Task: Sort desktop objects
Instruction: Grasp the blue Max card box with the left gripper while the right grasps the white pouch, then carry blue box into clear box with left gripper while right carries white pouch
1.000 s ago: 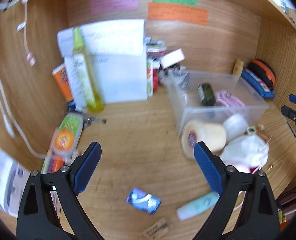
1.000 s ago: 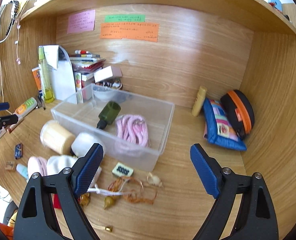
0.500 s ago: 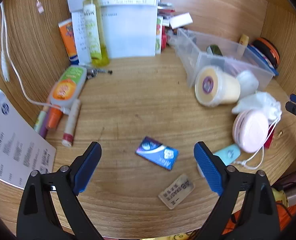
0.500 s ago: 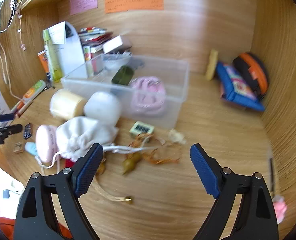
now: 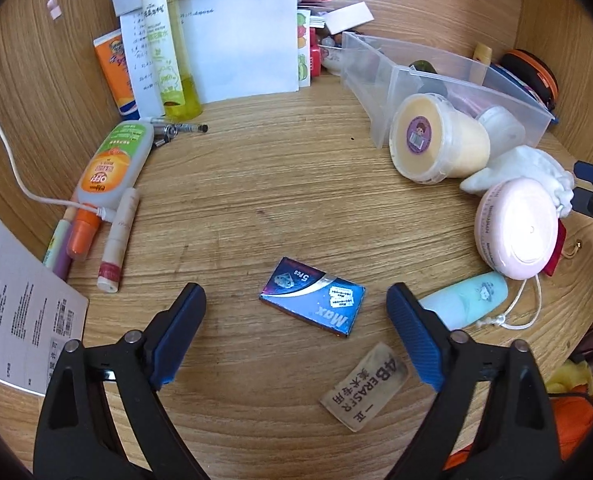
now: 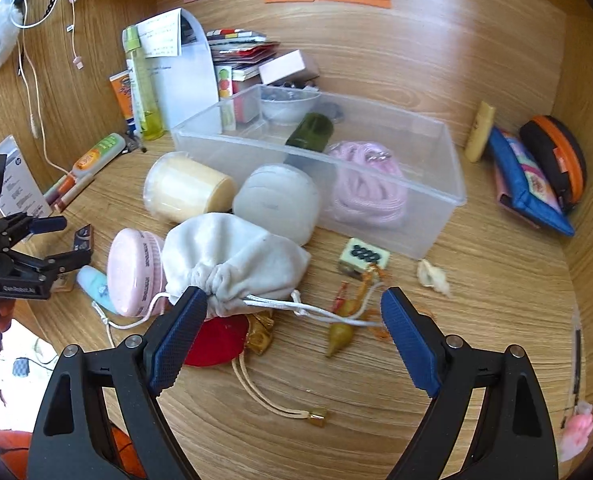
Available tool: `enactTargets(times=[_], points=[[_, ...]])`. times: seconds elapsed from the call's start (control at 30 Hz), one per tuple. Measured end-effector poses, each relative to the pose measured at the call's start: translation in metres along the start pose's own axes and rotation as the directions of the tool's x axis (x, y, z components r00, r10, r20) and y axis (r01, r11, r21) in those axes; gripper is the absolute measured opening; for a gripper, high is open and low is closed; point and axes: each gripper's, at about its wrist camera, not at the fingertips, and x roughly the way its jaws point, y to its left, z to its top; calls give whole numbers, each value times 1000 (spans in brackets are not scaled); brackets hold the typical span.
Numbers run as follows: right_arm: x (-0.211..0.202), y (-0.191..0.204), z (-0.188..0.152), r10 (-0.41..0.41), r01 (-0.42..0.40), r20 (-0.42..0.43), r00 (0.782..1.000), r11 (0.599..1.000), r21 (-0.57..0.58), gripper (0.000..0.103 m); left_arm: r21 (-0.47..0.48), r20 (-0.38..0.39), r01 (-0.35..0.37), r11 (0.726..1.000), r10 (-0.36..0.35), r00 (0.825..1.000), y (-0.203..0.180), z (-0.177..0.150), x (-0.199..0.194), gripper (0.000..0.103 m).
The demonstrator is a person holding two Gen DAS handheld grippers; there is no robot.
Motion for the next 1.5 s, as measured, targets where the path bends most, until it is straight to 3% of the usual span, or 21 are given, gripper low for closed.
enactTargets(times=[0.23,0.37,0.47,0.9,1.23,1.5], points=[[0,6,2,59,-59,-16,998,998,13,87,-8,17,19,1000,-19,1000,5,1,3,73],[7,12,0,66,-67,-27,997,998,-7,87,-13,45,17,1000,-16,999,7,0,2,55],[19,15,0,73,-73,-49,996,997,-10,87,-15,56,14,1000,-13,998,8,-1,2,50],[49,24,5,119,-120,-65,991,993,-13,87,-66,89,20,998,-14,996,14,3,-1,49],[44,12,8,139,-138,-24,990,990,17,51,-72,133,34,997,-24,991,11,14,-11,49],[30,9,9,135,-135,12,991,991,13,43,-90,167,58,994,-43,985,8,26,-18,49]])
